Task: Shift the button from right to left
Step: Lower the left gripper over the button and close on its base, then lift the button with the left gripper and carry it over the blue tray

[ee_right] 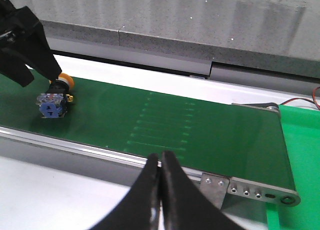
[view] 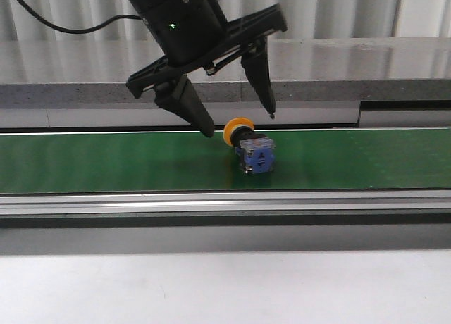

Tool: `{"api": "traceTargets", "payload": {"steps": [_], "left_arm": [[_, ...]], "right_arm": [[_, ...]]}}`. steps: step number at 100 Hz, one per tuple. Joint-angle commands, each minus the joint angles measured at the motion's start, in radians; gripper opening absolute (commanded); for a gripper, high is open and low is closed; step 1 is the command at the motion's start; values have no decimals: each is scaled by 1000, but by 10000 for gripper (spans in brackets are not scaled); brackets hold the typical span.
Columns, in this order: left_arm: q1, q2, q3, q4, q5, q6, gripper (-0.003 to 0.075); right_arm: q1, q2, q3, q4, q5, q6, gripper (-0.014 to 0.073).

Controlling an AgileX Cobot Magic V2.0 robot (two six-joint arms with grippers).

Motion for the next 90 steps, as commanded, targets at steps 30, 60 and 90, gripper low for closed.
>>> {"api": "traceTargets", "payload": {"steps": [30,60,90], "left_arm": [[-4,24,-35,29,4,-63,493],[-4,36,-66,83,27,-68,62],[-4,4,-186,175,132,-63,7]], "right_arm": [[2,10,-25,3,-73,-7,-67],[2,10,-25,3,-73,-7,-67],[2,10,-25,3,-73,-7,-67]]}}
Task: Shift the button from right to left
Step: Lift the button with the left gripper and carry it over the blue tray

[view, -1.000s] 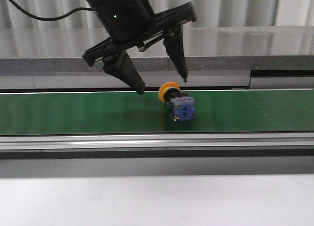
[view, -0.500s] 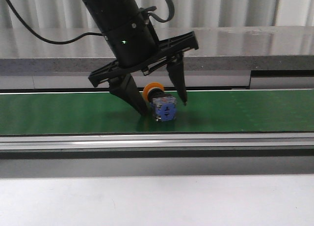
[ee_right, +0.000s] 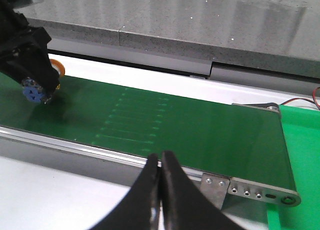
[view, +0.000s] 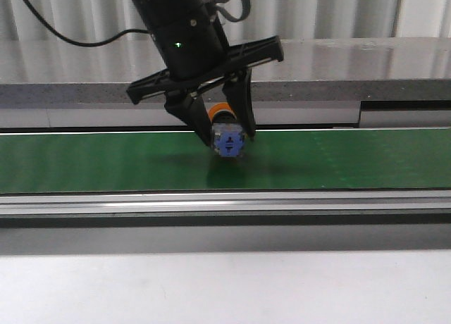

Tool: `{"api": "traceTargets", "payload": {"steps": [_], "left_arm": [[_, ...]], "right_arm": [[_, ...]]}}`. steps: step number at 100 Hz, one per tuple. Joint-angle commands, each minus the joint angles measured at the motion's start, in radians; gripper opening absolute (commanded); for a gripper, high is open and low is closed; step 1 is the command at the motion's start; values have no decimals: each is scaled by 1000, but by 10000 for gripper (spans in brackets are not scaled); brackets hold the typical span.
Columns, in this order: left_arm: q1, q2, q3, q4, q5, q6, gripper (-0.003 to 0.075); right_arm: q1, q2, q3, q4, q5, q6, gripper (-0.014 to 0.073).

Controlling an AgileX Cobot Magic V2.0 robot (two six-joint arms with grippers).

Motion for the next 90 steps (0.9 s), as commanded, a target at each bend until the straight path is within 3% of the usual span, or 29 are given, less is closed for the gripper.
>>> {"api": "traceTargets", "payload": {"steps": [1,39,75,90], "left_arm": [[-4,-79,-68,33,24,-3,7],[122,-195,-74,170,158,95,7],[427,-238,-74,171,305,311,7],[562,-238,-68,171,305,378,7]], "right_arm": [[2,10,-25,3,-73,-7,-67],[2,10,-25,3,-73,-7,-67],[2,10,-25,3,-73,-7,-67],[2,10,-25,3,-73,-7,-67]]}}
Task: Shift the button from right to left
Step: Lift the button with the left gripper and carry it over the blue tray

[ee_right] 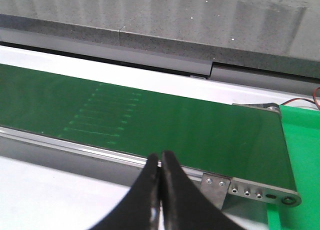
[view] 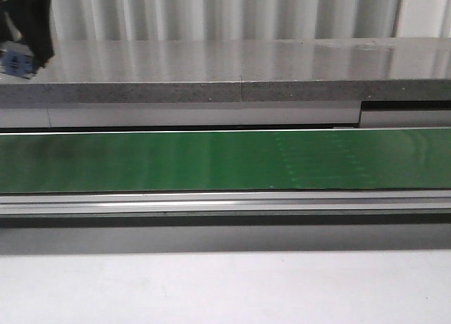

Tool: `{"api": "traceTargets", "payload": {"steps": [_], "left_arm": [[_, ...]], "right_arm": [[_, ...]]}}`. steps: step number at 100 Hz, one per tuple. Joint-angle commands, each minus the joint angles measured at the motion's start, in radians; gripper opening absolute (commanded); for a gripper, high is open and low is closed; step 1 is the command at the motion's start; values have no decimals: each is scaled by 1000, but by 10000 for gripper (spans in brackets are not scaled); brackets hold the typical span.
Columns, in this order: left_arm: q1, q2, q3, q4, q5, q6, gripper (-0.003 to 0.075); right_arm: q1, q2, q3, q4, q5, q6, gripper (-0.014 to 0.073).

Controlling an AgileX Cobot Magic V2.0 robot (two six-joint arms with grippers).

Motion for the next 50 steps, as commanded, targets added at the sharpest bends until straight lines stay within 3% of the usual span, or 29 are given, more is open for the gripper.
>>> {"api": "traceTargets", "payload": {"steps": [1,50], "left_arm": [[80,-58,-27,-5,16,36,7],[465,-9,117,81,-43,106,7]], "right_arm": [[2,10,-25,3,-73,-7,-67],[2,10,-25,3,-73,-7,-67]]}}
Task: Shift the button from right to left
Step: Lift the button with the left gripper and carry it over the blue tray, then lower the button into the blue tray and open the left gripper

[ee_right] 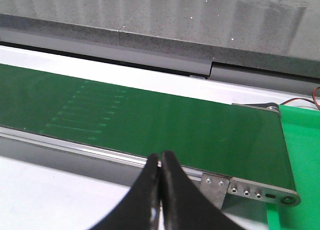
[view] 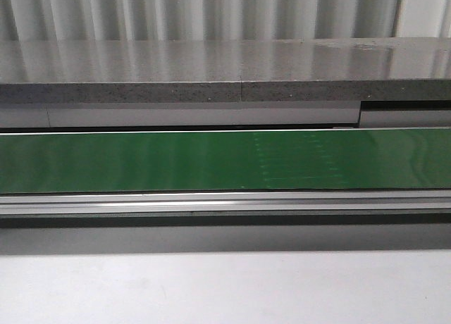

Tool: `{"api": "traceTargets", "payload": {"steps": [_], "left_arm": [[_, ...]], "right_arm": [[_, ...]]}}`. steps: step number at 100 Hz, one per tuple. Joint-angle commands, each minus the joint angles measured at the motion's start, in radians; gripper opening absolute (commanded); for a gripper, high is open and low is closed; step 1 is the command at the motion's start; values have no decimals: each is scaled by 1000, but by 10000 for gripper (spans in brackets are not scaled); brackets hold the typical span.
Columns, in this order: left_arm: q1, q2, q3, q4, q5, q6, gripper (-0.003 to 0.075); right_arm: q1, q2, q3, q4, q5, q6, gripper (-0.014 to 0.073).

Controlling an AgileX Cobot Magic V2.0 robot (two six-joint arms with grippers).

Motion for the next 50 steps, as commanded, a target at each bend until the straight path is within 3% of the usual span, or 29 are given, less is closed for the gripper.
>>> {"api": "traceTargets", "payload": {"steps": [1,21,50], "left_arm": [[55,-28,-3,23,-49,4,7],[138,33,3,30,-105,4,7],[146,153,3,28,-143,9,13]], "right_arm": [[2,10,-25,3,-73,-7,-67],[2,10,-25,3,-73,-7,-67],[2,10,-25,3,-73,-7,-67]]}}
